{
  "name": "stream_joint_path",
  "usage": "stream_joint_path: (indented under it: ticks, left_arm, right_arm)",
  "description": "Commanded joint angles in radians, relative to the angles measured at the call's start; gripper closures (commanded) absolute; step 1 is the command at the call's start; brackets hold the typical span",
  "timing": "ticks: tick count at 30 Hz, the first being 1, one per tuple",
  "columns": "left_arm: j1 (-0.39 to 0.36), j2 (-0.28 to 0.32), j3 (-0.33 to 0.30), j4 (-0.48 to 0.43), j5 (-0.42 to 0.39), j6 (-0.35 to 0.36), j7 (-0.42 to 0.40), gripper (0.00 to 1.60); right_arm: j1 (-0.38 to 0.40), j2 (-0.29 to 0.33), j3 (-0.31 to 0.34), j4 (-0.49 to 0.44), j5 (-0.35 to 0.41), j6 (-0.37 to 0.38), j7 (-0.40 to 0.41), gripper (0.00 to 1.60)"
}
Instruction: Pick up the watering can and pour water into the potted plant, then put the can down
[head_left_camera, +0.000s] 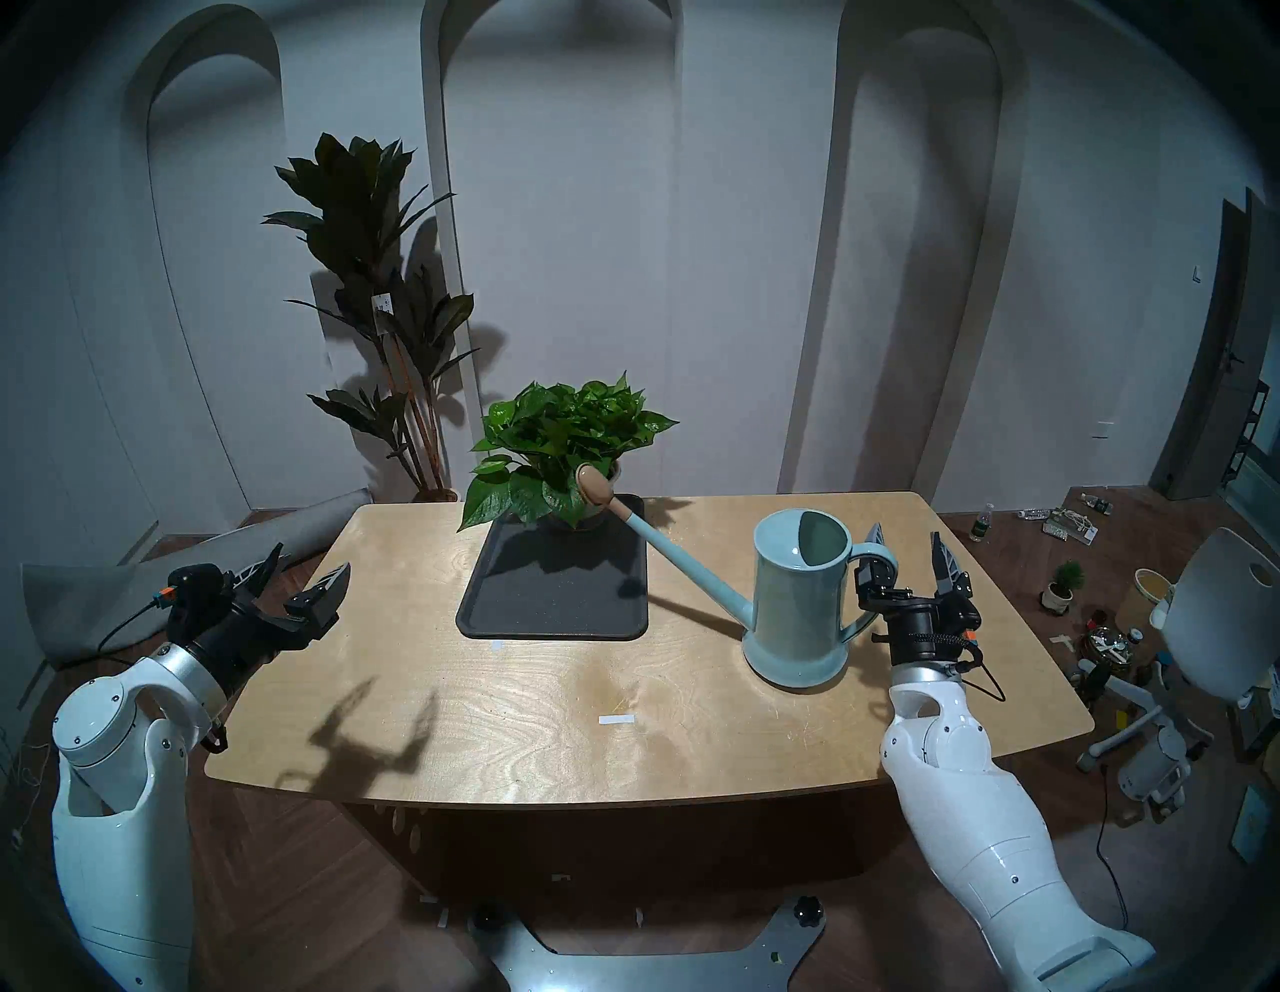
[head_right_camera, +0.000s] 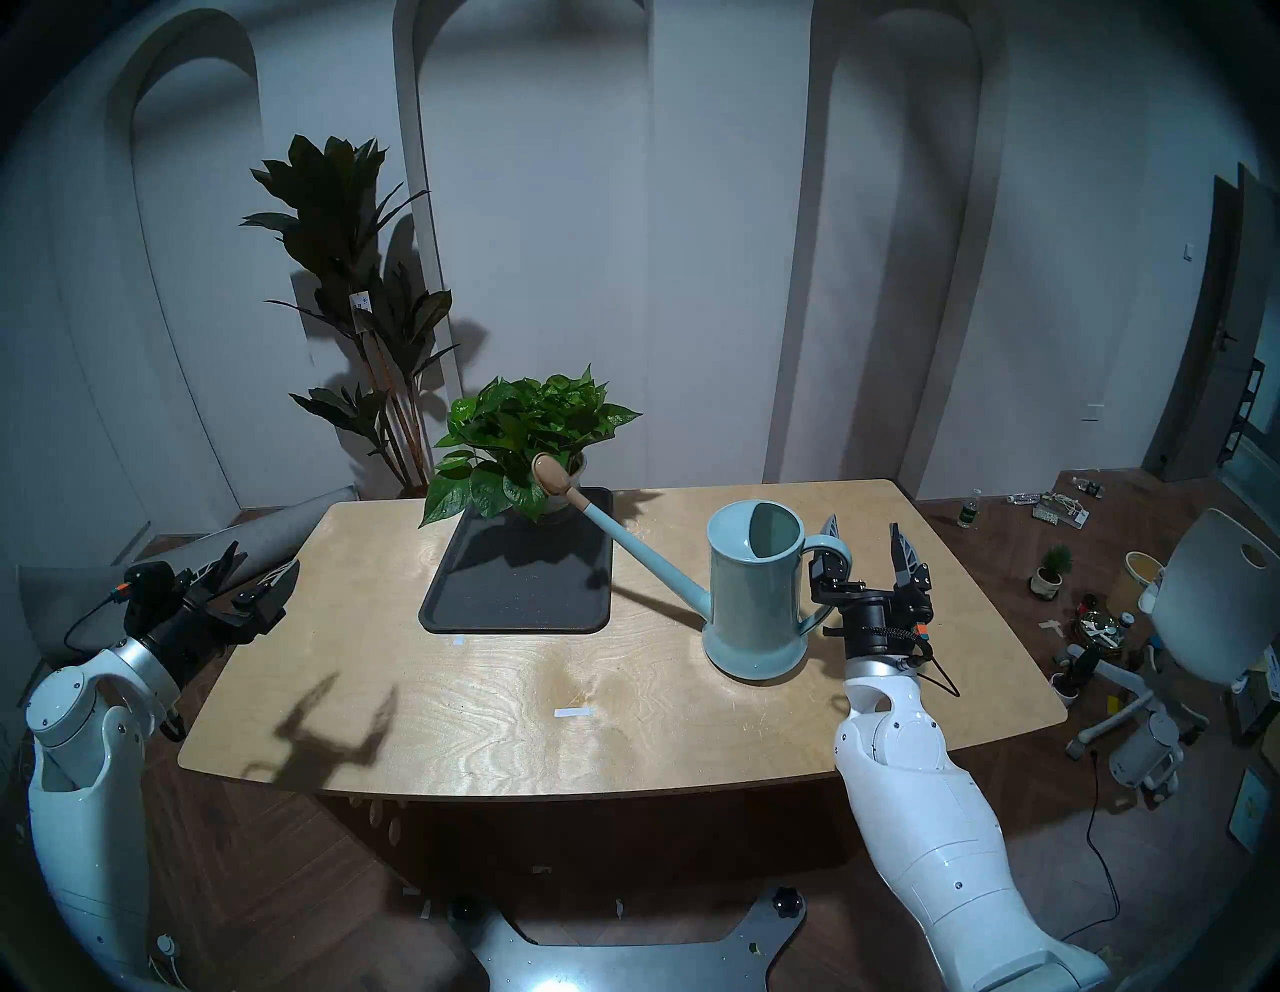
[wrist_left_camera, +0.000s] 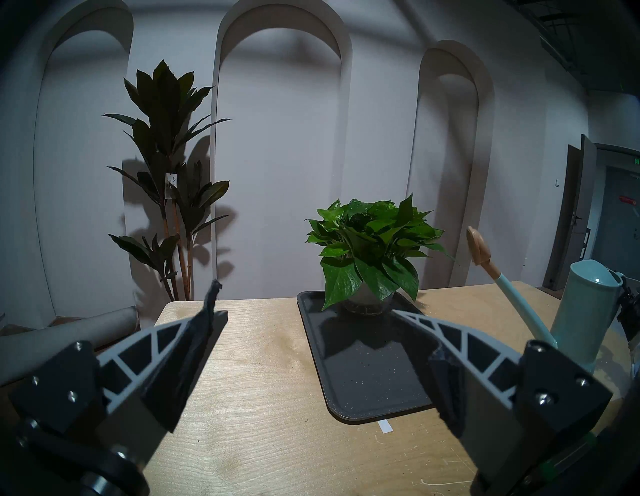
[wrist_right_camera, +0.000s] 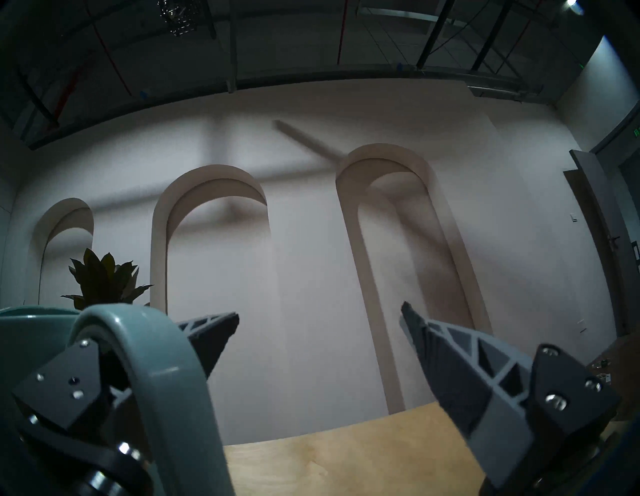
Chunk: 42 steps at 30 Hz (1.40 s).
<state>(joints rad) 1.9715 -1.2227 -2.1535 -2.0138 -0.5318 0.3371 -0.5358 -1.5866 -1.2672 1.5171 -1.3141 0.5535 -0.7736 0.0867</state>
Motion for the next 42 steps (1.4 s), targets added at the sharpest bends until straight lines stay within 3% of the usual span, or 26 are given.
stream_joint_path:
  ticks: [1, 21, 35, 42]
  left_arm:
    - [-0.001, 0.000, -0.002, -0.019, -0.001, -0.003, -0.001, 0.00]
    - [-0.001, 0.000, -0.002, -0.019, -0.001, -0.003, -0.002, 0.00]
    - [-0.002, 0.000, -0.001, -0.017, -0.001, -0.003, -0.002, 0.00]
    - [-0.004, 0.001, 0.000, -0.014, -0.001, -0.003, -0.002, 0.00]
  right_arm:
    - [-0.056, 0.000, 0.023, -0.037, 0.024, -0.039, 0.000, 0.00]
    - [-0.142, -0.063, -0.003, -0.097, 0.072, -0.077, -0.015, 0.00]
    - [-0.313, -0.098, -0.035, -0.161, 0.074, -0.186, -0.010, 0.00]
    - [-0.399, -0.115, -0.111, -0.192, 0.036, -0.186, 0.034, 0.00]
